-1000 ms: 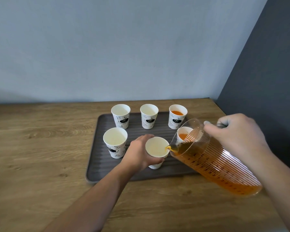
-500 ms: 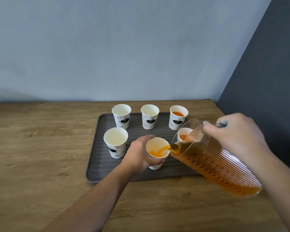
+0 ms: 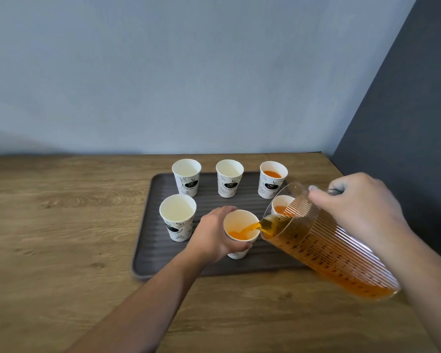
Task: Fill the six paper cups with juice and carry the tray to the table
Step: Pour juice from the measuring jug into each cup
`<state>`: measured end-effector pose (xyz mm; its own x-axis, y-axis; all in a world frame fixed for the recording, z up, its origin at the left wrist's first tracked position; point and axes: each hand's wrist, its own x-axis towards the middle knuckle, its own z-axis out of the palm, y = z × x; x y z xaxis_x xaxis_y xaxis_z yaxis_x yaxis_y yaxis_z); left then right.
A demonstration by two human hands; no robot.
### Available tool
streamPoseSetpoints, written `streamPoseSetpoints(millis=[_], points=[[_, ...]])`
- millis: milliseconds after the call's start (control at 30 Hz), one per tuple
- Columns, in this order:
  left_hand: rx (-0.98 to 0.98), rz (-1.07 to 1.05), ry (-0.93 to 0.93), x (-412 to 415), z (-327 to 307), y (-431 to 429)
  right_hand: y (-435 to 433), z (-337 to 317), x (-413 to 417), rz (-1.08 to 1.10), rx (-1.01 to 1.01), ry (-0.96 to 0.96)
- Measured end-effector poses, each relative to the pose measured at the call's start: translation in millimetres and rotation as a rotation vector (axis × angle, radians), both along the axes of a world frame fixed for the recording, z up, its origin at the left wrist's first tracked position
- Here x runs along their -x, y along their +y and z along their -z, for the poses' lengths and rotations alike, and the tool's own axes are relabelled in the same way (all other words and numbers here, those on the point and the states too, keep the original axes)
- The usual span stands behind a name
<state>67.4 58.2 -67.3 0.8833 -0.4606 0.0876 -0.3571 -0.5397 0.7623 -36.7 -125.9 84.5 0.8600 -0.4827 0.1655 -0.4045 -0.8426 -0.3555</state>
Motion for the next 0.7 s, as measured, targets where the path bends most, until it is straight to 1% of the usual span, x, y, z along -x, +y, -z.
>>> streamPoseSetpoints(millis=[700], points=[[-0.001,-0.002,0.006,-2.2,3.5,0.5,0.1,-0.3,-5.3,0.005,0.03,0.011]])
